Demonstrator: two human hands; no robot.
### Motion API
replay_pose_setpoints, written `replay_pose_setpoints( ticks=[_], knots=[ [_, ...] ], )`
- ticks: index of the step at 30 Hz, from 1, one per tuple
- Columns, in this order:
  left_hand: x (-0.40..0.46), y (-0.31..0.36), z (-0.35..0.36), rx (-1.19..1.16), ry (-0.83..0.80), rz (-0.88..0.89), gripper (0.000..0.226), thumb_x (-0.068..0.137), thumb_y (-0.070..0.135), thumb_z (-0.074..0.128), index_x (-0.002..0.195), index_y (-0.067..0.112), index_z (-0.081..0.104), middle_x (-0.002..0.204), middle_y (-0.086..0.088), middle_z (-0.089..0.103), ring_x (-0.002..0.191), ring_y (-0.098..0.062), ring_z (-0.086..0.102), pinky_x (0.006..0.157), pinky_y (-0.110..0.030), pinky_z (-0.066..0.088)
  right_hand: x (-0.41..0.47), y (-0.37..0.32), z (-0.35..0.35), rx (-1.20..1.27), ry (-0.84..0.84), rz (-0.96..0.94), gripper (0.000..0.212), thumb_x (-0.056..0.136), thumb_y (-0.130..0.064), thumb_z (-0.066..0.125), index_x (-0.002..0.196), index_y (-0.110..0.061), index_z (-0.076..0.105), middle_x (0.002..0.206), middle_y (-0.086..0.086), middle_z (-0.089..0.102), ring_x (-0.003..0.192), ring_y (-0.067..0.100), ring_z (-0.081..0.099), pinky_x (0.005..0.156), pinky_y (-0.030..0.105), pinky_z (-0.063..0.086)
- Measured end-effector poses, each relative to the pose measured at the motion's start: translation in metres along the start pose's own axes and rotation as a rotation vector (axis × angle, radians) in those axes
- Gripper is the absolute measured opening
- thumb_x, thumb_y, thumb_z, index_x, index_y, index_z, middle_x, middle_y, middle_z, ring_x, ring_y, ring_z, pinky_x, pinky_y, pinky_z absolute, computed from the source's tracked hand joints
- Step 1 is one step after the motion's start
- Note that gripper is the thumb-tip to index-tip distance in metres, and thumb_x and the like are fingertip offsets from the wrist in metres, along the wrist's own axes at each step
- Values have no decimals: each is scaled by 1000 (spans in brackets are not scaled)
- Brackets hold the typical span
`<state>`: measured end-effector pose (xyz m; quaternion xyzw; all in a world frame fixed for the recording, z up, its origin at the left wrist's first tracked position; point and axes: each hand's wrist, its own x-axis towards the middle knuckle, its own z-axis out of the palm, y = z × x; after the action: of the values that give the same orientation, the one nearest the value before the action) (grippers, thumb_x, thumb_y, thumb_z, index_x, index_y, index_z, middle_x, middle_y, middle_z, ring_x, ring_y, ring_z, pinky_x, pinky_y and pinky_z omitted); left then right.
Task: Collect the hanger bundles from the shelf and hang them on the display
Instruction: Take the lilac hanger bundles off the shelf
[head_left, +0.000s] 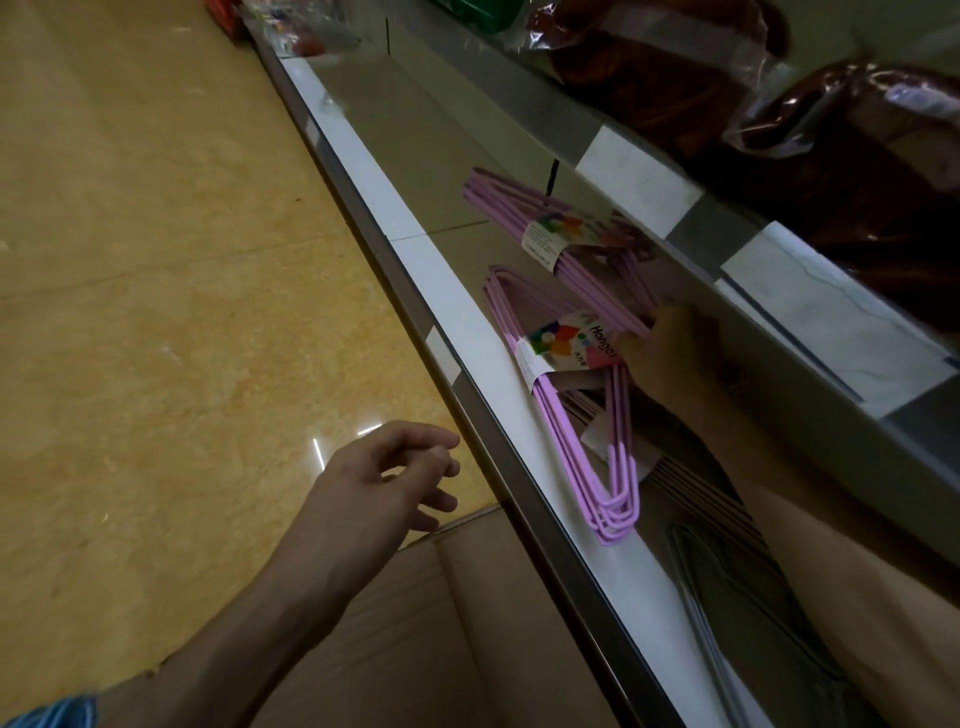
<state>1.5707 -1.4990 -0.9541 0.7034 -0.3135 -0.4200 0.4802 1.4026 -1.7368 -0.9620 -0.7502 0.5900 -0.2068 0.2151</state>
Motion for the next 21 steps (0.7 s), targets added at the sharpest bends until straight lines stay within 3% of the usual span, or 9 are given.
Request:
replay_pose_setpoints(
  ticks=[2, 5, 6, 8, 9, 11, 13, 17, 21],
  knots=[
    [-5, 3, 0, -21, 8, -5, 17, 98, 23, 56, 102, 28, 72, 92, 8, 72, 82, -13, 73, 71, -30, 59, -11, -12, -9, 45, -23, -16, 21, 97, -16, 61, 108, 2, 64, 89, 10, 65, 65, 12, 58, 51, 18, 43],
    [-13, 7, 1, -91, 23, -20, 16, 98, 24, 57, 107, 26, 70, 93, 7, 73, 83, -15, 73, 71, -31, 58, -36, -31, -19, 232, -225, 73, 32, 103, -13, 49, 127, 6, 58, 104, 24, 66, 88, 31, 66, 66, 34, 54],
    [-16, 8, 0, -126, 33, -30, 16, 97, 25, 58, 109, 25, 69, 93, 8, 74, 84, -15, 73, 72, -32, 58, -45, -34, -20, 267, -283, 68, 32, 104, -14, 47, 127, 6, 57, 98, 25, 66, 83, 33, 65, 65, 30, 53],
    [-22, 13, -1, -194, 54, -60, 19, 95, 29, 61, 113, 25, 66, 96, 5, 74, 85, -16, 74, 73, -33, 59, -62, -35, -19, 211, -262, -31, 26, 101, -17, 55, 120, -2, 63, 78, 10, 65, 58, 19, 60, 47, 21, 49],
    [-25, 14, -3, -222, 68, -77, 22, 93, 31, 62, 114, 25, 64, 100, 3, 73, 87, -16, 74, 74, -33, 59, -71, -35, -17, 163, -220, -100, 24, 98, -18, 60, 118, -6, 67, 81, 7, 67, 57, 16, 62, 49, 22, 53],
    [-33, 16, -8, -258, 105, -105, 27, 92, 33, 64, 117, 24, 62, 107, 0, 72, 89, -19, 74, 77, -36, 59, -88, -33, -10, 68, -166, -211, 24, 93, -22, 67, 114, -11, 72, 110, 5, 68, 76, 18, 69, 67, 32, 62],
    [-45, 18, -16, -276, 147, -119, 30, 92, 33, 65, 119, 21, 62, 109, -3, 72, 90, -21, 74, 80, -39, 59, -105, -34, 0, 48, -163, -274, 22, 90, -25, 70, 108, -13, 75, 128, 3, 62, 99, 22, 67, 84, 40, 59],
    [-81, 26, -38, -273, 192, -125, 28, 94, 30, 63, 119, 20, 61, 109, -4, 72, 90, -23, 74, 81, -40, 59, -141, -53, 7, 56, -207, -389, 17, 87, -23, 71, 100, -15, 78, 124, 6, 65, 112, 28, 62, 89, 39, 52],
    [-120, 38, -66, -262, 274, -82, 22, 94, 27, 63, 115, 20, 61, 110, -6, 70, 91, -26, 74, 82, -41, 59, -175, -78, 7, 79, -247, -457, 17, 89, -24, 68, 100, -15, 77, 110, 4, 65, 100, 26, 63, 82, 42, 53]
  ],
)
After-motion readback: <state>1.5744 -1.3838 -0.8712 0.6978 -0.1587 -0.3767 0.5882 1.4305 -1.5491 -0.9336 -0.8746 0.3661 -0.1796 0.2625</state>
